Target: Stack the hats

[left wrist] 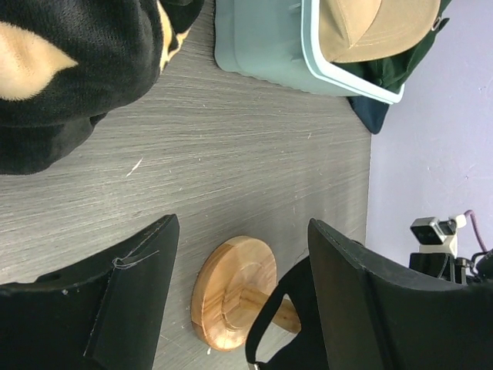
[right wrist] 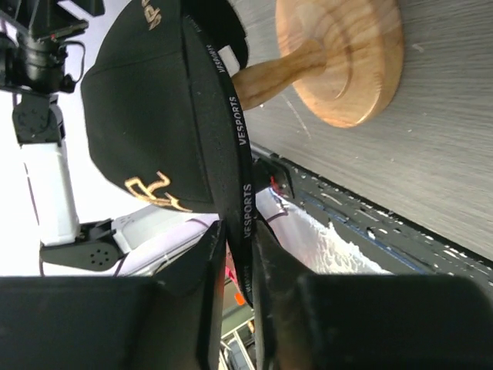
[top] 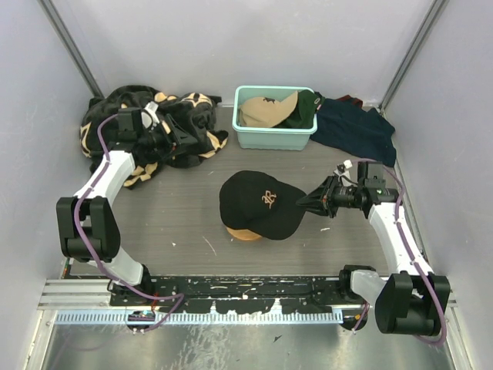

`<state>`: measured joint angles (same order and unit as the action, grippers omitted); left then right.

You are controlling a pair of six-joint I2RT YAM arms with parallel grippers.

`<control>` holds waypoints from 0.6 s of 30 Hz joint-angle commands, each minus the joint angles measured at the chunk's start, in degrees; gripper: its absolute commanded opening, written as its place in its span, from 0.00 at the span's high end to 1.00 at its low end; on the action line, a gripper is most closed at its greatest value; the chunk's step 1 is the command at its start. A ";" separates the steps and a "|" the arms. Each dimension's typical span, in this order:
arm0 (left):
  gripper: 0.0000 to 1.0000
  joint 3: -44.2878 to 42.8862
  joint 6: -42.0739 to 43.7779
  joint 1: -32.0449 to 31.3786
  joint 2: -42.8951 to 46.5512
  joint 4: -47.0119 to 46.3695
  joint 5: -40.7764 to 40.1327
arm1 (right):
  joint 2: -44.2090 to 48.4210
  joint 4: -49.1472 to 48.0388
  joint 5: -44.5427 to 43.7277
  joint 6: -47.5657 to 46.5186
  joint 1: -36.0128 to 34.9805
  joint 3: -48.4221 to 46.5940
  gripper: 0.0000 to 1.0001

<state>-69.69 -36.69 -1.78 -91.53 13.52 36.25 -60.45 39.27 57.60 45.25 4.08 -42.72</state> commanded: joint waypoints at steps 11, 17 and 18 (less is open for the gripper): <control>0.26 2.75 0.30 -2.77 0.20 0.43 1.97 | -2.80 5.86 -19.92 -10.74 0.32 -9.35 0.40; 0.31 7.86 -0.21 -6.10 3.43 3.16 -0.38 | -5.24 11.40 -30.83 -17.58 0.36 -14.74 0.39; 0.34 8.53 -0.27 -6.58 4.04 4.58 -0.91 | -5.71 12.43 -32.47 -18.86 0.32 -15.66 0.39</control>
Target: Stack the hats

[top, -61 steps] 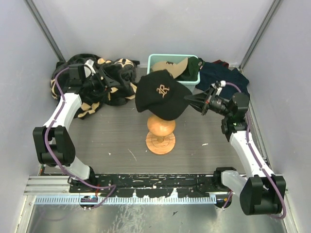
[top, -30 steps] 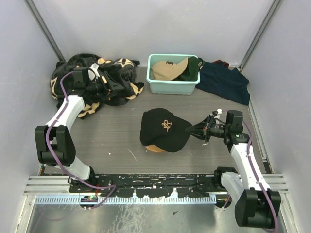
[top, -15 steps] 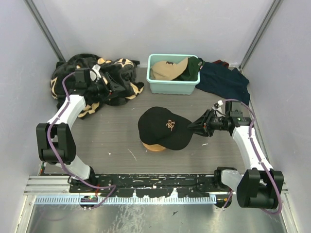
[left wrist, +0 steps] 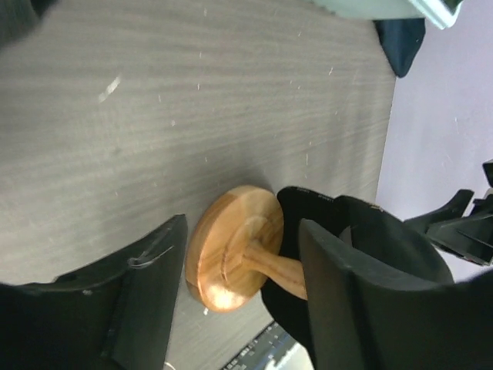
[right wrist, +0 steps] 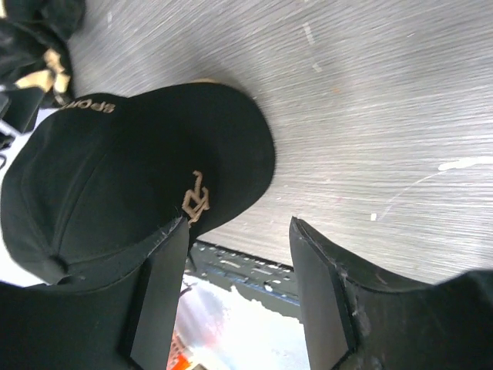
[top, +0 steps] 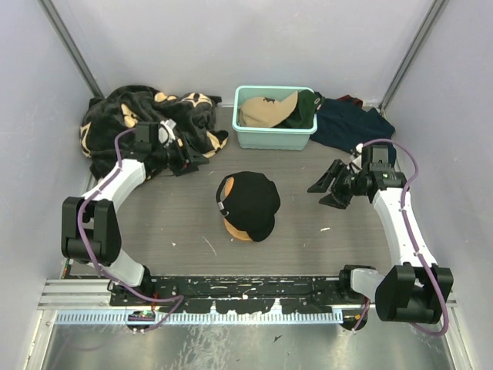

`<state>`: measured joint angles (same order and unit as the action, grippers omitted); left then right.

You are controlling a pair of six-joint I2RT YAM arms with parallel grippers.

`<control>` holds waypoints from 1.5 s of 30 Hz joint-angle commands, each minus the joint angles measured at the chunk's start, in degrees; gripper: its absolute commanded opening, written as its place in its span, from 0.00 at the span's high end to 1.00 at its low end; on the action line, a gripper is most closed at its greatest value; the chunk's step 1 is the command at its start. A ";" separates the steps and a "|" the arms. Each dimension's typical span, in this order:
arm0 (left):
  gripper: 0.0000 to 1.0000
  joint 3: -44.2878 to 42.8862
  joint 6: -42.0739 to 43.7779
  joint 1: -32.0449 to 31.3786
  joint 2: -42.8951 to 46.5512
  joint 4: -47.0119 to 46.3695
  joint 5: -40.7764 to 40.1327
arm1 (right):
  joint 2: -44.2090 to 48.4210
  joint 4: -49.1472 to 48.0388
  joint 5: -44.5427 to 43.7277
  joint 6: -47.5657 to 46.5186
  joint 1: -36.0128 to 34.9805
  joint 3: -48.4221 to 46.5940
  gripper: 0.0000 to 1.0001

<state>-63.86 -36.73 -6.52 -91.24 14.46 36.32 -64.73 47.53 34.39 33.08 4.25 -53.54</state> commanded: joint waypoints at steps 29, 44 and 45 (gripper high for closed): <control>0.98 35.61 -54.50 -28.71 8.14 -16.28 -10.77 | -3.42 1.10 -10.88 -5.54 0.05 -8.49 0.40; 0.98 39.70 -68.88 -37.26 -4.05 -37.00 -16.58 | -7.42 0.12 -11.19 -5.55 -0.65 -12.98 0.40; 0.98 39.50 -69.44 -37.33 -5.42 -38.89 -16.68 | -7.53 -0.01 -11.19 -5.54 -0.71 -12.92 0.40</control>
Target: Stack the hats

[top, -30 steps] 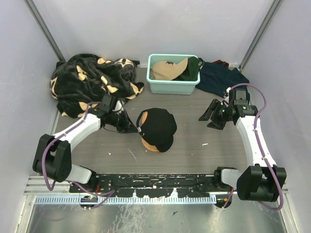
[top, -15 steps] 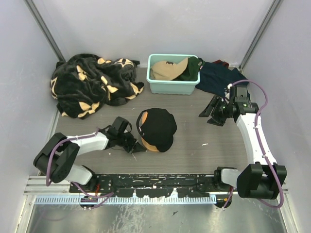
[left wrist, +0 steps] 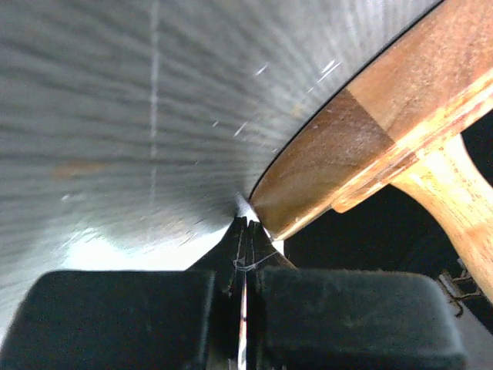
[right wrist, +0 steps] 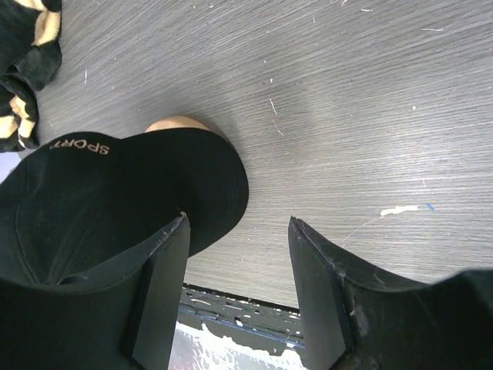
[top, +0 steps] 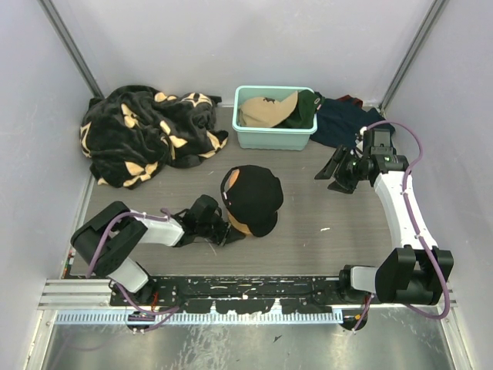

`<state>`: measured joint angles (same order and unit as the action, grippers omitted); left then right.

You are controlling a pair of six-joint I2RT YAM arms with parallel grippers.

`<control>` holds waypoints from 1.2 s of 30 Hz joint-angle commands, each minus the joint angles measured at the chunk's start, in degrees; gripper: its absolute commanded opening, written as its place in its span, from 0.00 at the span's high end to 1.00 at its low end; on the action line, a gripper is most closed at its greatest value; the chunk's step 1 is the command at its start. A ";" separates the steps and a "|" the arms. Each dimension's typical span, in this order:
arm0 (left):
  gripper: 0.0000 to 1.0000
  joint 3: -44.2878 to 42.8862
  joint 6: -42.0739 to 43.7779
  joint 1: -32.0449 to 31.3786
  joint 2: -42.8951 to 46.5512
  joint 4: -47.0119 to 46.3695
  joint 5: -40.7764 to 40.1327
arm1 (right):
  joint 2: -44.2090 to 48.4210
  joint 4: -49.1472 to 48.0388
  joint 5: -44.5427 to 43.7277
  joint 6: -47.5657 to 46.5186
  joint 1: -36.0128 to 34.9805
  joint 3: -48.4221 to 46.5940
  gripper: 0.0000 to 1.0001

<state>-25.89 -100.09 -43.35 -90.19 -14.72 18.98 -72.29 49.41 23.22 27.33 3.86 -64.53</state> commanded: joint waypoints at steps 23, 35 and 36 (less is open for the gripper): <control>0.53 -26.32 38.65 23.81 7.79 34.73 4.42 | -1.43 -6.86 1.81 1.27 -0.26 2.26 0.40; 0.45 -42.13 50.01 26.69 2.01 40.14 11.20 | -1.45 -6.43 1.56 0.99 -0.27 -0.42 0.40; 0.45 -42.18 50.22 26.56 1.69 40.13 11.85 | -1.45 -6.49 1.54 1.11 -0.26 -0.65 0.40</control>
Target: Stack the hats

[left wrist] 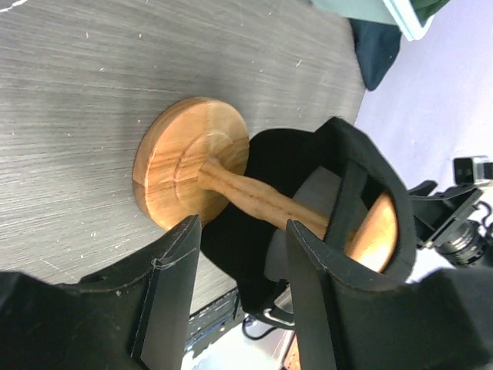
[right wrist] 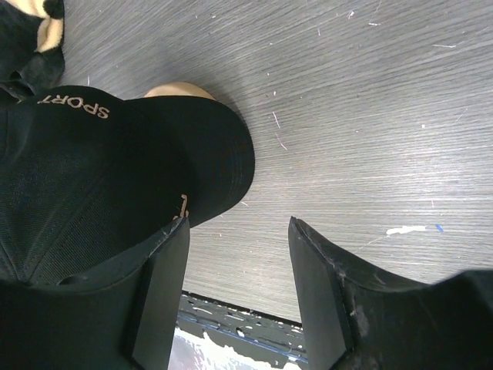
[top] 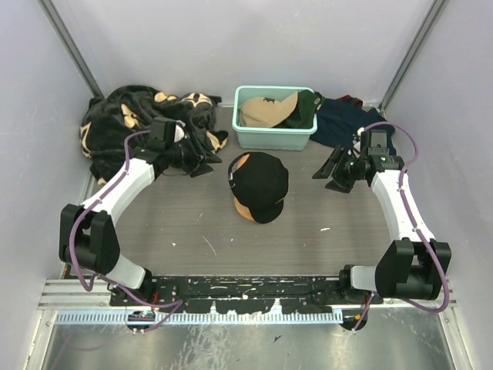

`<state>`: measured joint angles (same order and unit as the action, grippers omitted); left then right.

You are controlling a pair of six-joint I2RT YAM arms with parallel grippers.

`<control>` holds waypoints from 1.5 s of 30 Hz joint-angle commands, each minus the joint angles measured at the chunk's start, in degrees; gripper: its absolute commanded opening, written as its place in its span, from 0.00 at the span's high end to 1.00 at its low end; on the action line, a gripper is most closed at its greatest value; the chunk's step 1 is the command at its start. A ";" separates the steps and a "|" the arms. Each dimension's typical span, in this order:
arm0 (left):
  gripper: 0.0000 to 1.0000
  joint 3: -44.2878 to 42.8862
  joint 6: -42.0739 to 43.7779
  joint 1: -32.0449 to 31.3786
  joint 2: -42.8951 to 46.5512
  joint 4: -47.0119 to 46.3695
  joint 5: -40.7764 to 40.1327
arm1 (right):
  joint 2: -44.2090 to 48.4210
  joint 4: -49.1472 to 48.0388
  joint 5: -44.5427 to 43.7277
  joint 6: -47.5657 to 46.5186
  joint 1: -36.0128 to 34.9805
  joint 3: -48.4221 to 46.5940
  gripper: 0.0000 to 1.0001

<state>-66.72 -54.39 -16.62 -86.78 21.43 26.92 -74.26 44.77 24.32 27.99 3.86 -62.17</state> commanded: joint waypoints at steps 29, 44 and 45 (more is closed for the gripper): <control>0.45 -5.03 6.74 -4.21 -0.07 3.19 9.20 | -0.45 -3.46 1.21 1.98 -0.25 -2.94 0.40; 0.45 -8.41 6.21 -6.14 -5.11 -0.03 10.14 | -0.44 -3.73 1.17 1.73 -0.26 -1.89 0.40; 0.45 -8.62 6.35 -6.37 -5.49 0.01 10.16 | -0.51 -3.73 1.17 1.73 -0.25 -2.02 0.40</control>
<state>-72.77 -48.23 -21.91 -90.56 23.03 35.24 -75.02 43.27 24.75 29.69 3.86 -63.66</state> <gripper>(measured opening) 0.555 0.601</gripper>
